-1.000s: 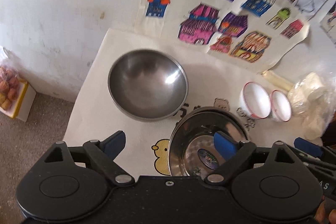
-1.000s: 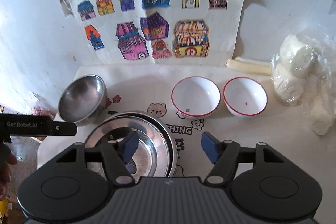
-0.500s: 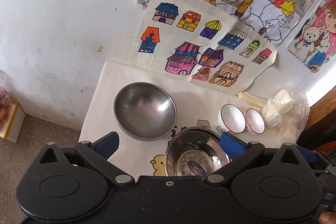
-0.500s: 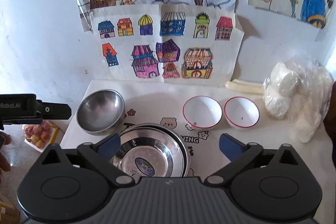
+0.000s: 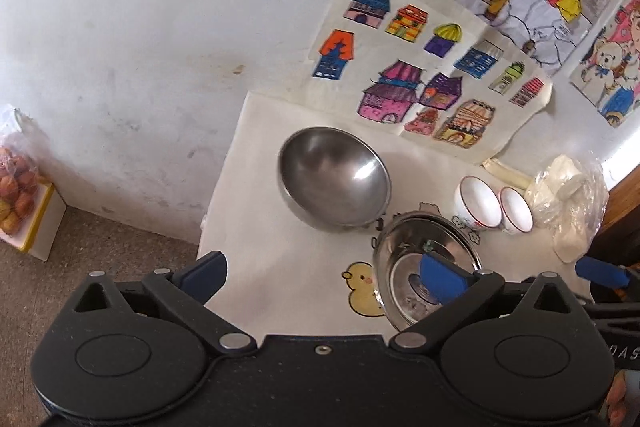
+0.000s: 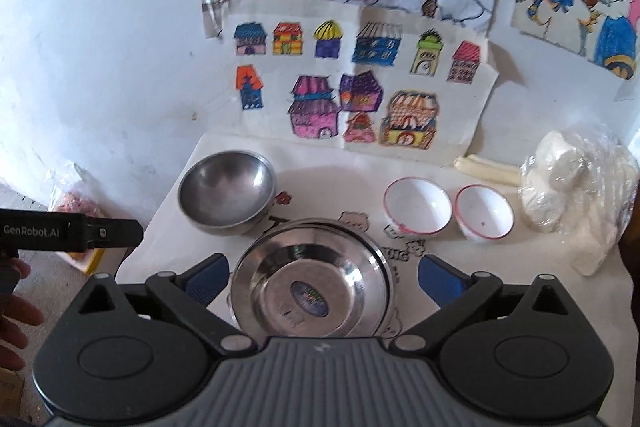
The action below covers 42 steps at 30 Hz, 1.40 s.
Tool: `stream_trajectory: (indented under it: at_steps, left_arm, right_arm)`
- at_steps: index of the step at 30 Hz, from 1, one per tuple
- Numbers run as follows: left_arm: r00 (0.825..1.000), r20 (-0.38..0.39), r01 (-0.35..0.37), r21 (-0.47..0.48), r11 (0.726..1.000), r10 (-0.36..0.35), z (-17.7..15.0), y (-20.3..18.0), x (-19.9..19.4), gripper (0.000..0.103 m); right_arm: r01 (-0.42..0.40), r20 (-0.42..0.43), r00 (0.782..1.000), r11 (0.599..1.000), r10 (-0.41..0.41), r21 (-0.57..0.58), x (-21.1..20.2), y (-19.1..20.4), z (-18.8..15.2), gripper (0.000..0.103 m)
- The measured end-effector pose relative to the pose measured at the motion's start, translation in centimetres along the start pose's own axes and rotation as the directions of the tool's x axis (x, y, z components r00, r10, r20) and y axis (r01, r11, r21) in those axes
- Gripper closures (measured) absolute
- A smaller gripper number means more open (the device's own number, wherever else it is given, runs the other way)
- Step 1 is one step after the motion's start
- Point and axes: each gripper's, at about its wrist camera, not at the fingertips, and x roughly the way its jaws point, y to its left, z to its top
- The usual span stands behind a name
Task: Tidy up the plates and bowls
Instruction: 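Move both grippers toward the deep steel bowl, then close both grippers on the rim of the deep steel bowl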
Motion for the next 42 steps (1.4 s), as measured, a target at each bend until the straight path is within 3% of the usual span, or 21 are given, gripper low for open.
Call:
stream_trajectory:
  at_steps: [15,25,37,42]
  left_arm:
    - [0.995,-0.054,-0.086,-0.066,0.994,0.083,-0.4,4.4,1.2,0.001]
    - [0.993,-0.093,-0.089,-0.113,0.99,0.079,0.7,5.9,4.4,0.001]
    - [0.992,-0.054,-0.121,-0.164,0.979,0.113,4.3,5.0,9.5,0.001]
    - [0.985,-0.085,-0.16,-0.163,0.973,0.148,5.3,4.7,11.7,0.001]
  right_arm:
    - [-0.091,-0.117,0.99,0.995,0.085,-0.049,3.8,3.4,-0.6,0.0]
    - [-0.074,-0.193,0.98,0.992,0.054,-0.098,7.8,3.8,0.7,0.0]
    - [-0.04,-0.149,0.989,0.982,0.013,-0.185,16.0,3.8,5.8,0.001]
    - [-0.052,-0.16,0.987,0.975,0.017,-0.215,18.8,3.7,6.8,0.005]
